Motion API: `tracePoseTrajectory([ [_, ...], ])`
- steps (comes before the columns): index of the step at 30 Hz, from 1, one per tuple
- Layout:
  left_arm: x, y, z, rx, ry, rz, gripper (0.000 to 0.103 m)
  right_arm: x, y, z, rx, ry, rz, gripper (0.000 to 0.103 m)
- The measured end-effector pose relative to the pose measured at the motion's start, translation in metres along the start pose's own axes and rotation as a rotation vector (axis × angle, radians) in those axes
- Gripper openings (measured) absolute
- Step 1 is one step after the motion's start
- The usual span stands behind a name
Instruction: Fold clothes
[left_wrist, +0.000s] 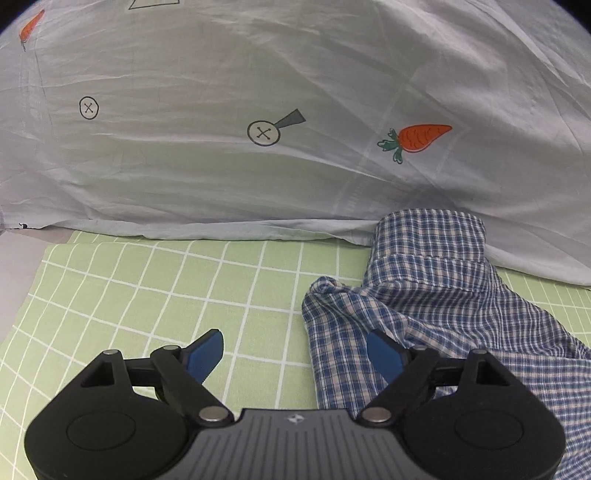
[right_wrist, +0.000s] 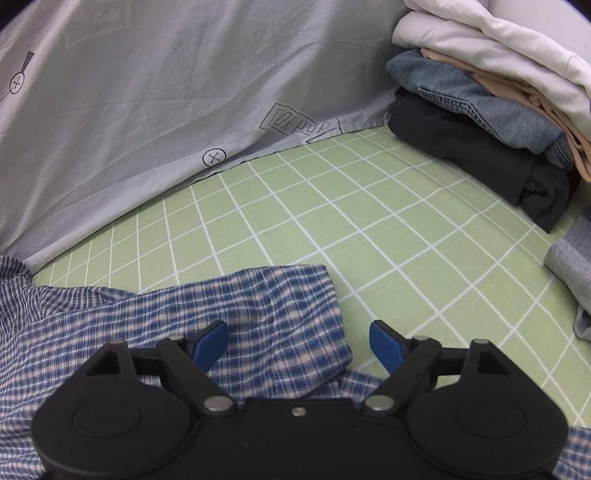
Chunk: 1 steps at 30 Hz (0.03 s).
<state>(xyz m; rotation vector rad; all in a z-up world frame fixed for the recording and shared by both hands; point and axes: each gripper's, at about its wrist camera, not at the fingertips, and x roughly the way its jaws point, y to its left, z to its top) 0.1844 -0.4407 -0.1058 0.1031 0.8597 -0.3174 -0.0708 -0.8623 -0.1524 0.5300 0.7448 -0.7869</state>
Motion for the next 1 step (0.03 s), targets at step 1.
tracePoseTrajectory([
  [1,-0.0067,-0.0017,-0.0054,0.001,0.005,-0.008,0.086,0.0002,-0.0014,-0.0014,0.012,0.003,0.01,0.078],
])
